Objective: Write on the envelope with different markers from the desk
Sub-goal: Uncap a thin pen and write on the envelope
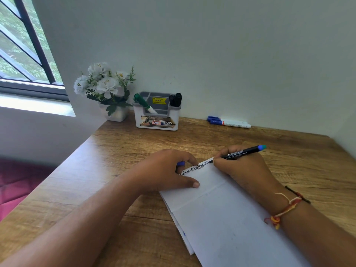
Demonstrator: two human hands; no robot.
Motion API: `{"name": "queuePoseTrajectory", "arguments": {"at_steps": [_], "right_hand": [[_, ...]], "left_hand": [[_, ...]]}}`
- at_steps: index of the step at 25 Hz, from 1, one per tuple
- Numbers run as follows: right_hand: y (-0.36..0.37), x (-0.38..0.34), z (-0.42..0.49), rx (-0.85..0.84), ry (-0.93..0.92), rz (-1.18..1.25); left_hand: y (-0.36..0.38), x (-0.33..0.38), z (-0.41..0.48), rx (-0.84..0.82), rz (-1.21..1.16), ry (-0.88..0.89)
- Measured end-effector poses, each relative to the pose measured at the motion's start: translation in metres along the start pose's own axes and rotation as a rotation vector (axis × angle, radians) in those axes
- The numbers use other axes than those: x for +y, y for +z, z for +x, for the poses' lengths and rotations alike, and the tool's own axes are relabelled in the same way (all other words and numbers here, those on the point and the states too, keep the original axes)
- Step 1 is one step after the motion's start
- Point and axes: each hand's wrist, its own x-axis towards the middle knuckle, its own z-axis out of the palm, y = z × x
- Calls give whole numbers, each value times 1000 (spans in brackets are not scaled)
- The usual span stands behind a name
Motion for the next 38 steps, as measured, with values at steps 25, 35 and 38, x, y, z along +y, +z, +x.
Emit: {"name": "queuePoseTrajectory", "arguments": {"at_steps": [25,35,38], "right_hand": [[-1,-2,1,16,25,-43],[-2,-3,0,29,47,-35],[-3,-4,-1,9,45,-27]], "left_hand": [[0,0,-1,4,-6,4],[-1,2,-2,-6,-11,1],[-2,3,-3,-9,-9,-1]]}}
